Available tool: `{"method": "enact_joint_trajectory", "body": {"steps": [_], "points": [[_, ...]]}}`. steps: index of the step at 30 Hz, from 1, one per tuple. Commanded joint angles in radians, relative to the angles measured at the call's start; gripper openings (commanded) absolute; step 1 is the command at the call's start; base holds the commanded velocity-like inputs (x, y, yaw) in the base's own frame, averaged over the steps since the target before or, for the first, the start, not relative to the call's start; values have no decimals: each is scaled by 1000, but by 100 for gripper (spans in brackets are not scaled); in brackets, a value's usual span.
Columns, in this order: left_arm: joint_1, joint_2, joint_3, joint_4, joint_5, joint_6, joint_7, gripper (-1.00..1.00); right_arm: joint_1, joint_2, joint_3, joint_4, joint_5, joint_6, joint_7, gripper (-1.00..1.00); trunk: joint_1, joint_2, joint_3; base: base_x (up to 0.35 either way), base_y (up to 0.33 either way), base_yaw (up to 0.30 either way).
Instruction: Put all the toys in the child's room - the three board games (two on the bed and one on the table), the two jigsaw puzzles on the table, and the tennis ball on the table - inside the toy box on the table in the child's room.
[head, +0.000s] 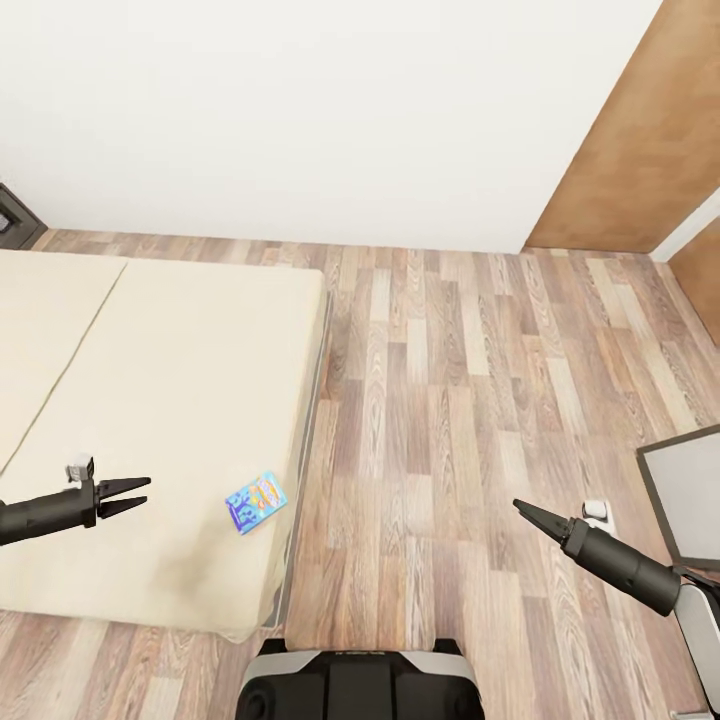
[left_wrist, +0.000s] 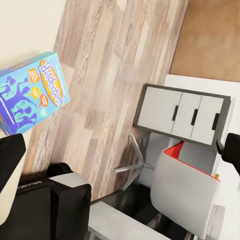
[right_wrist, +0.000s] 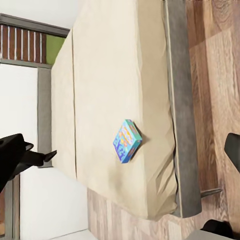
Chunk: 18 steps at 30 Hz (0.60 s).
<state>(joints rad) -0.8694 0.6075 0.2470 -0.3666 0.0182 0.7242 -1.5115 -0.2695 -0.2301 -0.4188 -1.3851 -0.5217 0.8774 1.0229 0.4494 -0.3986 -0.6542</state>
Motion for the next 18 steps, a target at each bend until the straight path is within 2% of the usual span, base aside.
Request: {"method": "enact_joint_trajectory", "body": {"steps": [1, 18], "points": [[0, 0, 1, 0, -1, 11, -4, 100, 0, 0, -1, 0, -1, 5, 2, 100, 1, -1, 1, 0, 0, 0], [0, 0, 0, 0, -1, 2, -4, 100, 0, 0, 0, 0, 0, 5, 2, 100, 1, -1, 29, 0, 0, 0]]}}
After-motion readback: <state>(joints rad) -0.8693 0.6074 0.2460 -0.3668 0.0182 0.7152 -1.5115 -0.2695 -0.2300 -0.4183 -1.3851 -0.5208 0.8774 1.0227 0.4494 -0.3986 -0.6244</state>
